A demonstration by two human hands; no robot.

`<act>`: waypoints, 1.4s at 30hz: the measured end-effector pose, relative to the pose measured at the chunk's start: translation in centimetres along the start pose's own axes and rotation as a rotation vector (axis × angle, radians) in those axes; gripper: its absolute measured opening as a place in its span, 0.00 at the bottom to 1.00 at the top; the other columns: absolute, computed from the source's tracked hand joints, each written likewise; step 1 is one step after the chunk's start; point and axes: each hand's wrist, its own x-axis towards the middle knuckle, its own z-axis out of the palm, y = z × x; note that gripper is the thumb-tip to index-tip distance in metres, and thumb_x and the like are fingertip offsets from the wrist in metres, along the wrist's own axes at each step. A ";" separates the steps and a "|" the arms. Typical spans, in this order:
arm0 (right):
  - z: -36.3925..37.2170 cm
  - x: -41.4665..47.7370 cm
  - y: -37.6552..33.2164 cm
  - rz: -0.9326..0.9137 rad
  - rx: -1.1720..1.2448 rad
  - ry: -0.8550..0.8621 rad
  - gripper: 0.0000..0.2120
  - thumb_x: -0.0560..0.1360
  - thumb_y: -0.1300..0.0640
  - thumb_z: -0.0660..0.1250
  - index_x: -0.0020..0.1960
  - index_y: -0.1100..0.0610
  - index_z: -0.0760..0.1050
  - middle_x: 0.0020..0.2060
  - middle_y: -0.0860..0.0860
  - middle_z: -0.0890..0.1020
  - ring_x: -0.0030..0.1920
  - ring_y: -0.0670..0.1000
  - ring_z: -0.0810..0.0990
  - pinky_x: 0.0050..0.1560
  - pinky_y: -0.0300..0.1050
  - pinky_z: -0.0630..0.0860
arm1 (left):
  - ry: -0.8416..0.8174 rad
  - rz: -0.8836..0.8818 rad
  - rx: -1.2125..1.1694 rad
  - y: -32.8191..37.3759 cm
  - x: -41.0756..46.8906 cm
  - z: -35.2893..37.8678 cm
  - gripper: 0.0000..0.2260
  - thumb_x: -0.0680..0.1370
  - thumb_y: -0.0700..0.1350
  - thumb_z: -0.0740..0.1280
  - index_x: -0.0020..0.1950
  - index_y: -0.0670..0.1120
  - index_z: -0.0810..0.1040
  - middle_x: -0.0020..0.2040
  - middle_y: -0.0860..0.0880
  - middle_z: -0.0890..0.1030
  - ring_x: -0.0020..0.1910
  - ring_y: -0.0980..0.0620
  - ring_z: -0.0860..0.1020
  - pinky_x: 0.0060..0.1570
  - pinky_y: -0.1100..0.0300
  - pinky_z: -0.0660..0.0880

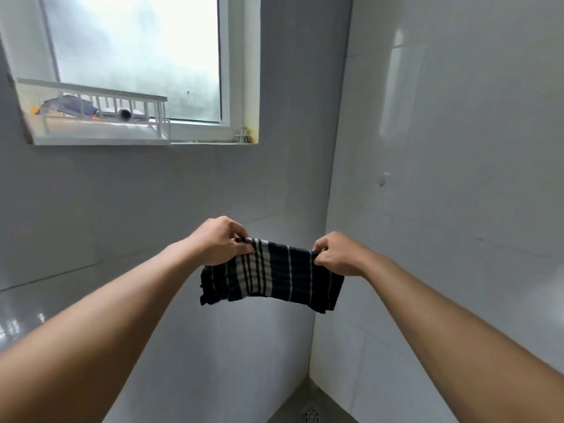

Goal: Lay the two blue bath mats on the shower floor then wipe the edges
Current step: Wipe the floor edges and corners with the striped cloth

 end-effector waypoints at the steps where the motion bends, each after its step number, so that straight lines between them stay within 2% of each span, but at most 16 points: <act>1: -1.1 0.0 1.2 0.012 0.006 0.016 0.11 0.74 0.63 0.64 0.49 0.52 0.82 0.43 0.49 0.83 0.46 0.50 0.80 0.41 0.40 0.73 | -0.010 0.027 0.002 1.2 1.4 0.3 0.03 0.75 0.53 0.73 0.47 0.56 0.84 0.44 0.54 0.81 0.46 0.52 0.79 0.43 0.63 0.71; 4: -4.5 0.8 4.9 0.056 0.035 0.065 0.11 0.76 0.62 0.65 0.54 0.51 0.81 0.48 0.51 0.83 0.48 0.51 0.81 0.47 0.45 0.77 | -0.040 0.099 -0.004 5.1 5.8 1.6 0.02 0.76 0.53 0.72 0.45 0.57 0.82 0.44 0.55 0.81 0.45 0.53 0.78 0.40 0.64 0.70; 7: -7.8 1.9 8.9 0.078 0.034 0.105 0.09 0.76 0.62 0.64 0.50 0.50 0.79 0.48 0.51 0.82 0.48 0.51 0.81 0.49 0.48 0.76 | -0.037 0.144 -0.040 9.0 10.4 3.3 0.02 0.76 0.52 0.71 0.46 0.56 0.83 0.43 0.55 0.81 0.43 0.56 0.77 0.36 0.65 0.70; 12: -12.8 4.6 15.4 0.108 0.029 0.188 0.06 0.75 0.60 0.65 0.48 0.54 0.80 0.45 0.49 0.83 0.47 0.49 0.81 0.47 0.44 0.76 | -0.026 0.174 -0.073 14.7 18.5 6.6 0.04 0.77 0.49 0.70 0.45 0.51 0.83 0.41 0.51 0.81 0.43 0.52 0.79 0.37 0.61 0.72; 15: -14.9 7.0 18.9 0.121 0.053 0.298 0.08 0.74 0.62 0.65 0.48 0.54 0.81 0.45 0.49 0.83 0.48 0.50 0.81 0.48 0.44 0.77 | 0.016 0.223 -0.085 17.0 23.0 8.8 0.04 0.77 0.49 0.70 0.45 0.50 0.82 0.40 0.51 0.82 0.43 0.51 0.79 0.38 0.60 0.72; 19: -16.2 10.1 22.7 0.149 0.098 0.418 0.12 0.75 0.63 0.63 0.51 0.52 0.81 0.49 0.47 0.82 0.51 0.49 0.80 0.49 0.41 0.72 | 0.047 0.300 -0.110 18.8 28.2 11.6 0.05 0.79 0.48 0.69 0.50 0.48 0.82 0.43 0.52 0.82 0.44 0.51 0.80 0.42 0.60 0.74; 21: -16.5 12.1 24.3 0.149 0.111 0.462 0.13 0.75 0.65 0.62 0.50 0.51 0.80 0.49 0.46 0.81 0.51 0.48 0.79 0.49 0.40 0.72 | 0.066 0.308 -0.129 19.1 31.0 13.1 0.04 0.79 0.46 0.68 0.50 0.48 0.82 0.43 0.52 0.81 0.43 0.52 0.81 0.41 0.62 0.75; 23: -16.7 14.0 25.6 0.122 0.091 0.495 0.15 0.74 0.68 0.60 0.51 0.50 0.76 0.49 0.47 0.80 0.47 0.50 0.79 0.44 0.42 0.73 | 0.093 0.342 -0.133 19.3 33.9 14.6 0.04 0.80 0.43 0.67 0.52 0.47 0.82 0.44 0.52 0.80 0.42 0.52 0.80 0.36 0.66 0.72; 25: -16.7 16.0 26.7 0.084 0.029 0.497 0.15 0.73 0.70 0.57 0.48 0.51 0.73 0.47 0.50 0.79 0.45 0.52 0.78 0.43 0.46 0.75 | 0.135 0.423 -0.114 19.5 36.8 16.1 0.06 0.79 0.38 0.66 0.54 0.47 0.78 0.47 0.51 0.79 0.41 0.51 0.79 0.35 0.66 0.70; 28: -16.4 19.7 28.4 0.079 -0.094 0.416 0.18 0.73 0.72 0.56 0.45 0.53 0.78 0.47 0.50 0.77 0.48 0.53 0.77 0.51 0.49 0.77 | 0.207 0.542 -0.038 19.6 41.3 18.4 0.11 0.78 0.34 0.62 0.52 0.50 0.72 0.50 0.51 0.77 0.39 0.48 0.76 0.37 0.55 0.73; 30: -16.3 22.5 29.9 0.101 -0.151 0.375 0.21 0.76 0.71 0.56 0.53 0.51 0.83 0.51 0.50 0.76 0.51 0.52 0.77 0.55 0.45 0.75 | 0.224 0.593 0.055 19.3 44.5 19.9 0.11 0.79 0.35 0.61 0.49 0.51 0.77 0.52 0.51 0.75 0.42 0.45 0.77 0.40 0.53 0.75; 32: -16.3 25.4 31.3 0.129 -0.193 0.375 0.22 0.79 0.69 0.57 0.62 0.50 0.81 0.55 0.50 0.76 0.56 0.53 0.77 0.58 0.43 0.74 | 0.227 0.636 0.115 19.0 47.6 20.9 0.15 0.79 0.35 0.62 0.54 0.52 0.83 0.55 0.50 0.75 0.44 0.45 0.78 0.42 0.51 0.77; 34: -16.6 28.0 32.4 0.152 -0.283 0.396 0.23 0.80 0.67 0.59 0.69 0.47 0.77 0.54 0.49 0.72 0.57 0.54 0.76 0.56 0.43 0.72 | 0.239 0.680 0.204 19.1 50.4 21.7 0.21 0.78 0.33 0.63 0.62 0.55 0.82 0.58 0.48 0.74 0.45 0.44 0.78 0.41 0.52 0.75; 36: -17.0 30.2 33.0 0.151 -0.408 0.427 0.25 0.80 0.66 0.60 0.73 0.46 0.72 0.55 0.52 0.72 0.56 0.55 0.74 0.55 0.44 0.71 | 0.266 0.709 0.301 19.5 52.7 22.4 0.25 0.77 0.33 0.63 0.68 0.56 0.78 0.60 0.45 0.73 0.46 0.42 0.77 0.39 0.53 0.68; 39: -17.3 32.4 33.8 0.157 -0.589 0.512 0.26 0.79 0.66 0.62 0.73 0.48 0.71 0.58 0.54 0.72 0.57 0.56 0.72 0.56 0.47 0.70 | 0.331 0.744 0.381 20.2 55.2 23.8 0.25 0.78 0.34 0.63 0.72 0.55 0.74 0.59 0.41 0.73 0.45 0.40 0.77 0.39 0.52 0.67; 42: -17.0 33.8 34.9 0.134 -0.695 0.590 0.22 0.78 0.64 0.65 0.71 0.52 0.72 0.57 0.54 0.72 0.56 0.57 0.71 0.55 0.48 0.67 | 0.399 0.790 0.401 20.3 57.1 25.5 0.24 0.72 0.34 0.72 0.66 0.50 0.80 0.51 0.39 0.75 0.36 0.41 0.75 0.35 0.50 0.72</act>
